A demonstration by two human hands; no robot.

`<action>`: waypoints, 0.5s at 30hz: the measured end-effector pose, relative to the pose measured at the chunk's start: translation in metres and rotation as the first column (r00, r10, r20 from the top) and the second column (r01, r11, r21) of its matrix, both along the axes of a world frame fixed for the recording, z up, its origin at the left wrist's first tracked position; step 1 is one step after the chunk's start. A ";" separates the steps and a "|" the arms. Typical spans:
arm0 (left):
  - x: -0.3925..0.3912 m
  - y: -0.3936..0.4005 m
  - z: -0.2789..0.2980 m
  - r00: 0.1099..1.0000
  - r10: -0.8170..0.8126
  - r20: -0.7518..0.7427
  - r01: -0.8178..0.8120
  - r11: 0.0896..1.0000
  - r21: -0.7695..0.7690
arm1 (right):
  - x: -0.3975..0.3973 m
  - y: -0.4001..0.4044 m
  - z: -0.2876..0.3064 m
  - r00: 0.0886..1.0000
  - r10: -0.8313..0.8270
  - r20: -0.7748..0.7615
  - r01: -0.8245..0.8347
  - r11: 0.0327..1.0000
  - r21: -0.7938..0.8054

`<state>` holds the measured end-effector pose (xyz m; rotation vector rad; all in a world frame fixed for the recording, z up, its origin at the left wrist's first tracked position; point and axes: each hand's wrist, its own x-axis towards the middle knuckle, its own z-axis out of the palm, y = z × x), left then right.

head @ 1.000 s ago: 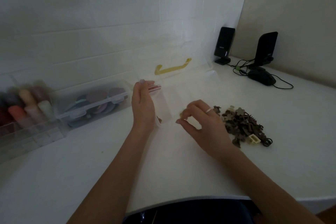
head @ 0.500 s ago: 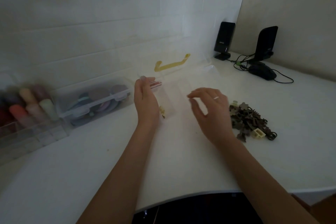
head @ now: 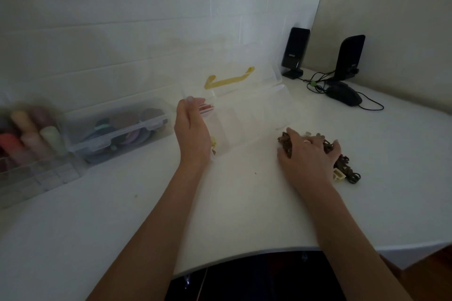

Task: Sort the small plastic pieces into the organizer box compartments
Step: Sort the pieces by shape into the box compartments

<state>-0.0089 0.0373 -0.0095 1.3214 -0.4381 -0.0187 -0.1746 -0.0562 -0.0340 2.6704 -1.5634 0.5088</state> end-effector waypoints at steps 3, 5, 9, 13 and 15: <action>0.000 0.000 0.000 1.000 0.007 0.013 -0.007 1.000 0.007 | 0.002 0.000 0.002 0.998 0.032 0.050 -0.031 0.999 -0.028; 0.000 0.000 -0.001 1.000 0.008 0.015 -0.008 1.000 0.007 | 0.003 0.000 0.002 0.992 0.058 0.115 -0.052 0.997 -0.055; 0.001 0.001 -0.003 1.000 0.003 0.018 -0.003 1.000 0.010 | 0.007 0.001 0.001 0.958 0.140 0.250 -0.128 0.990 -0.064; 0.001 0.001 -0.002 1.000 0.001 0.025 -0.002 1.000 0.019 | 0.008 0.002 0.002 0.957 0.144 0.253 -0.133 0.989 -0.058; 0.001 0.001 -0.003 0.999 -0.002 0.033 0.002 1.000 0.019 | 0.007 0.001 0.002 0.969 0.130 0.209 -0.124 0.991 -0.040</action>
